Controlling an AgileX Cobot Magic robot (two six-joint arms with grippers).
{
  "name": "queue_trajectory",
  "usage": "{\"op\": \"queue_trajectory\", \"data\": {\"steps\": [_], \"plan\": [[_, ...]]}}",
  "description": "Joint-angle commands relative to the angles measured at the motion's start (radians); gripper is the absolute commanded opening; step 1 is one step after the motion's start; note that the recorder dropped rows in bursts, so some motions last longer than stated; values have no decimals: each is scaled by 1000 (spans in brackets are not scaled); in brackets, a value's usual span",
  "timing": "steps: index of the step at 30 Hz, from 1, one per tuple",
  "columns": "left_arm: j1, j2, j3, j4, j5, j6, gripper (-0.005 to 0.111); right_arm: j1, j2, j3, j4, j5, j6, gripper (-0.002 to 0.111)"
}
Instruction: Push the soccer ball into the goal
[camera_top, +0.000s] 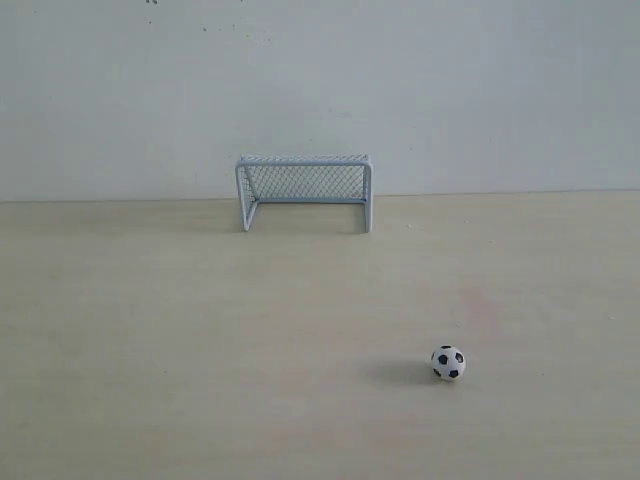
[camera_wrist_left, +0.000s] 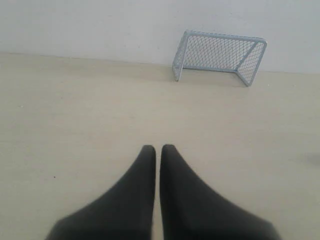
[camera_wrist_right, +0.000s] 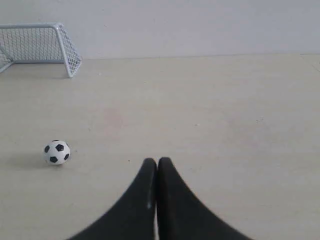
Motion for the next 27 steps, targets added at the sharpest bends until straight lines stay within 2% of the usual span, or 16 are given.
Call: {"op": "queue_trajectory", "data": {"steps": [1, 4, 9, 18, 19, 21, 22, 27], "plan": [[3, -3, 3, 3, -2, 7, 4, -1, -5, 0, -12, -37, 0, 0], [3, -3, 3, 3, -2, 7, 4, -1, -5, 0, -12, -100, 0, 0], [3, -3, 3, 3, -2, 7, 4, -1, -5, 0, -12, -315, 0, 0], [3, -3, 3, 3, -2, 7, 4, -1, -5, 0, 44, -833, 21, 0], [3, -3, 3, 3, -2, 7, 4, -1, -5, -19, 90, -806, 19, 0], [3, -3, 3, 3, -2, 7, 4, -1, -4, -134, 104, -611, -88, 0], [3, -3, 3, 3, -2, 7, 4, -1, 47, -224, 104, -462, -172, 0], [3, -3, 3, 3, -2, 7, 4, -1, 363, -507, 100, -211, -290, 0]]}}
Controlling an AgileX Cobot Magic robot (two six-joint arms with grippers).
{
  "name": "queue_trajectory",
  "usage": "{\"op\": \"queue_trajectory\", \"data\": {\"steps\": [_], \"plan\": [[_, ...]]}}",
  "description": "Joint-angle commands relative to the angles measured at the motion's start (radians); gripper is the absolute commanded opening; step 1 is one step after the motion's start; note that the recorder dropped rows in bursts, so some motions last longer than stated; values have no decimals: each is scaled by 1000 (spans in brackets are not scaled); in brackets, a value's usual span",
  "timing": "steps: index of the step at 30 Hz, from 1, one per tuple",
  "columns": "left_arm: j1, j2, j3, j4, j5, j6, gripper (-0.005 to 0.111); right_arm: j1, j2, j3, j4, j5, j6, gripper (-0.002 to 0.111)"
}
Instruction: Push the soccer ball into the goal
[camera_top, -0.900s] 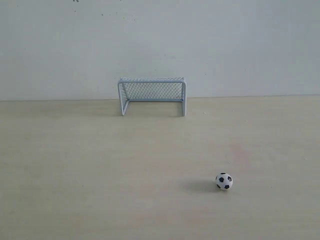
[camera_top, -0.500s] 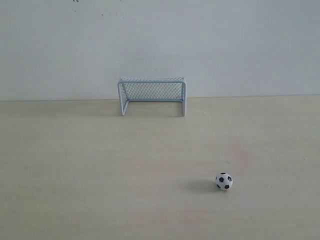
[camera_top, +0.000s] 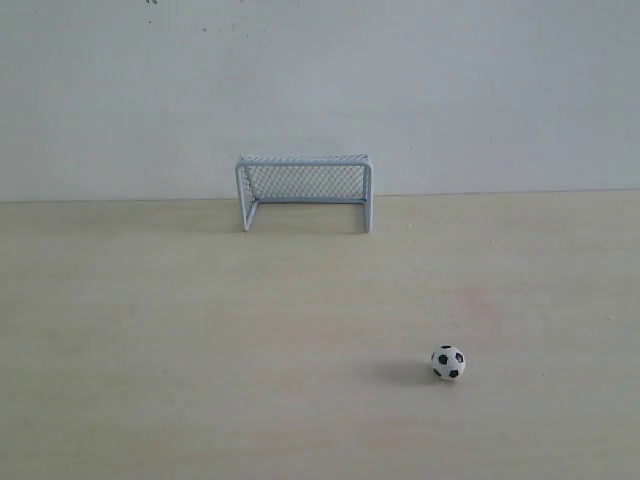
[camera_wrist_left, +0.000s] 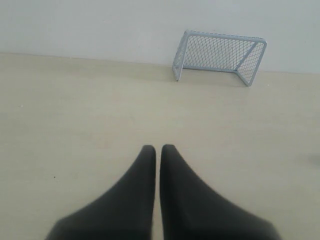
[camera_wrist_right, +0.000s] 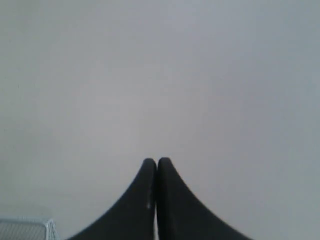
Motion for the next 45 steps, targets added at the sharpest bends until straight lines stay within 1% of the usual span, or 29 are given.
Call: {"op": "queue_trajectory", "data": {"steps": [1, 4, 7, 9, 17, 19, 25, 27, 30, 34, 39, 43, 45], "plan": [[3, -3, 3, 3, -2, 7, 4, -1, 246, -171, -3, 221, -80, 0], [3, -3, 3, 3, -2, 7, 4, -1, 376, -200, 1, 274, -78, 0], [3, -3, 3, 3, -2, 7, 4, -1, 505, -200, 1, 266, -68, 0], [3, -3, 3, 3, -2, 7, 4, -1, 546, -200, 37, 236, -33, 0], [3, -3, 3, 3, -2, 7, 4, -1, 559, -200, 155, 213, -10, 0], [3, -3, 3, 3, -2, 7, 4, -1, 559, -200, 161, 213, -10, 0], [3, -3, 3, 3, -2, 7, 4, -1, 559, -213, 161, 123, -38, 0], [3, -3, 3, 3, -2, 7, 4, -1, 573, -248, 161, 172, -111, 0], [3, -3, 3, 3, -2, 7, 4, -1, 634, -349, 159, 336, -244, 0], [3, -3, 3, 3, -2, 7, 4, -1, 761, -500, 157, 534, -431, 0], [3, -3, 3, 3, -2, 7, 4, -1, 956, -668, 155, 751, -717, 0], [3, -3, 3, 3, -2, 7, 4, -1, 1112, -748, 158, 905, -824, 0], [3, -3, 3, 3, -2, 7, 4, 0, 1189, -760, 168, 998, -920, 0]]}}
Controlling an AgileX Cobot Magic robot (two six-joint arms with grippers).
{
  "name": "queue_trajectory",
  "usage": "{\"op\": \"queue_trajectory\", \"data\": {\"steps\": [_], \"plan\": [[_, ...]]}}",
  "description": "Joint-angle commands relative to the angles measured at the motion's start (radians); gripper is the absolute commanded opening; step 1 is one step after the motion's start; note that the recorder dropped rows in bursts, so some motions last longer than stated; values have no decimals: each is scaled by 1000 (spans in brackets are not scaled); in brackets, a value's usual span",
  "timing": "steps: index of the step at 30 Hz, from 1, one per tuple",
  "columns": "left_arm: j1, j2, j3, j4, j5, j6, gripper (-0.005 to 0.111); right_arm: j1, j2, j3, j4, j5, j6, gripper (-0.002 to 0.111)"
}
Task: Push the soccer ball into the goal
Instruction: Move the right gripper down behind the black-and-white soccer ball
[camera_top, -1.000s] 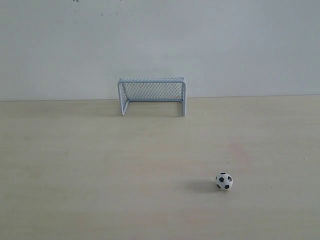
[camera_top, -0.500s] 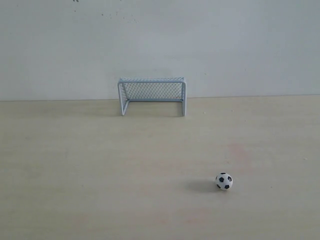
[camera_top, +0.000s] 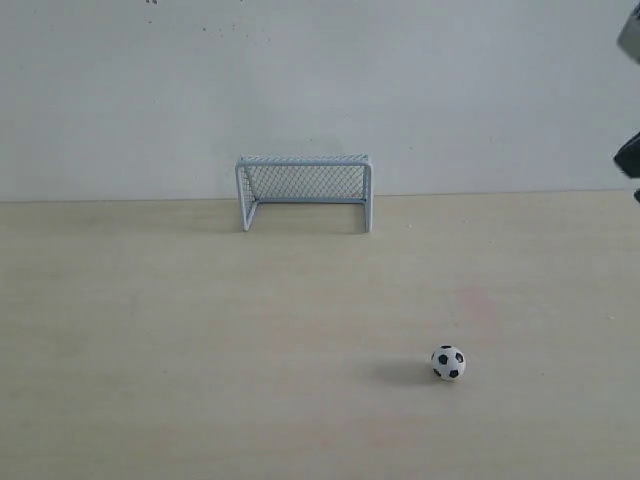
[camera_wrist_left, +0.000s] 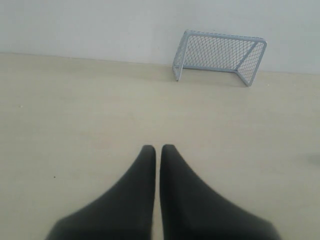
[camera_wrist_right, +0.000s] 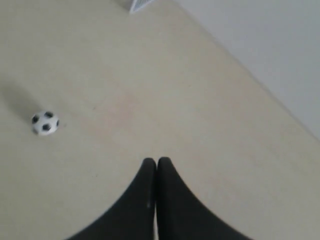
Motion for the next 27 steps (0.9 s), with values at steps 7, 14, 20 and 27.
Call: {"op": "queue_trajectory", "data": {"steps": [7, 14, 20, 27], "plan": [[3, -3, 3, 3, -2, 7, 4, 44, 335, -40, 104, 309, -395, 0], [3, -3, 3, 3, -2, 7, 4, 208, 460, -40, 35, 268, -569, 0], [3, -3, 3, 3, -2, 7, 4, 301, 519, -40, -147, 223, -577, 0], [3, -3, 3, 3, -2, 7, 4, 335, 539, -40, -214, 73, -584, 0]]}}
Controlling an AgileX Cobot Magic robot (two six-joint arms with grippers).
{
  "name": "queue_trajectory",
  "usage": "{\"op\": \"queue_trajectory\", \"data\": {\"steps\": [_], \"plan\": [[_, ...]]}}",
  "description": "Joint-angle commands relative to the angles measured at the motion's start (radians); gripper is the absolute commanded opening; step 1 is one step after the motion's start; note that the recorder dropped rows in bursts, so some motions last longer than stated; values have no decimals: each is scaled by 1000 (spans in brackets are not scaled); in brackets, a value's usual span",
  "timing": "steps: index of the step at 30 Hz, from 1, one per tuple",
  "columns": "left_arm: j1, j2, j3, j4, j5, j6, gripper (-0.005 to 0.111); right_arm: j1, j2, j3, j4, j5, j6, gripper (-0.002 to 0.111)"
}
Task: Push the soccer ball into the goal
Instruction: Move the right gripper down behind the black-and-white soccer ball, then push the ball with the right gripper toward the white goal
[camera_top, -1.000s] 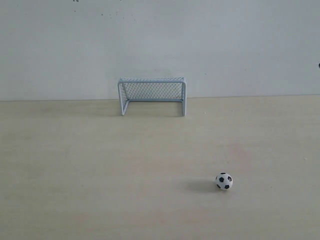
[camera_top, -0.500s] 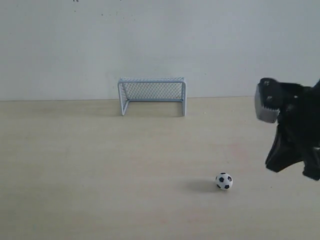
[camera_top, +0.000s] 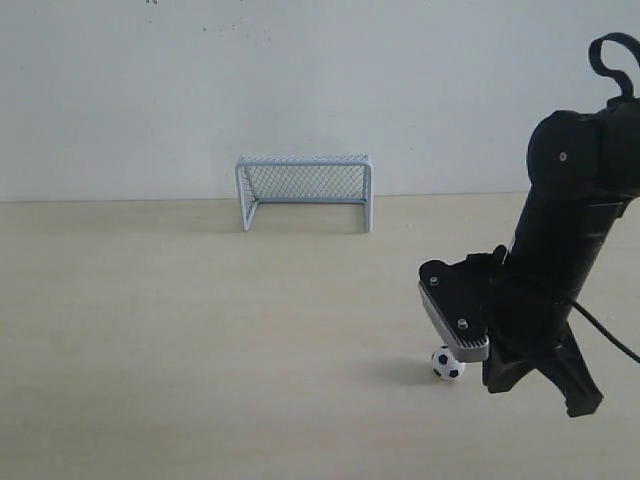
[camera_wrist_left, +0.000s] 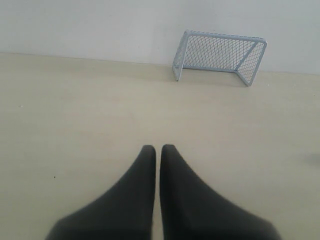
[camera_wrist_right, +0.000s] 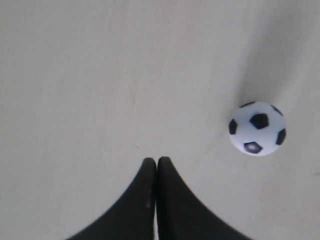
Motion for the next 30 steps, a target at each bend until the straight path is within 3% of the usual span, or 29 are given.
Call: {"op": "queue_trajectory", "data": {"steps": [1, 7, 23, 30], "plan": [[3, -3, 3, 3, -2, 7, 4, 10, 4, -5, -60, -101, -14, 0], [3, -3, 3, 3, -2, 7, 4, 10, 4, -5, -103, -108, -133, 0], [3, -3, 3, 3, -2, 7, 4, 10, 141, -30, -143, -102, -141, 0], [3, -3, 3, 3, -2, 7, 4, 10, 152, -70, -53, -70, -153, 0]]}}
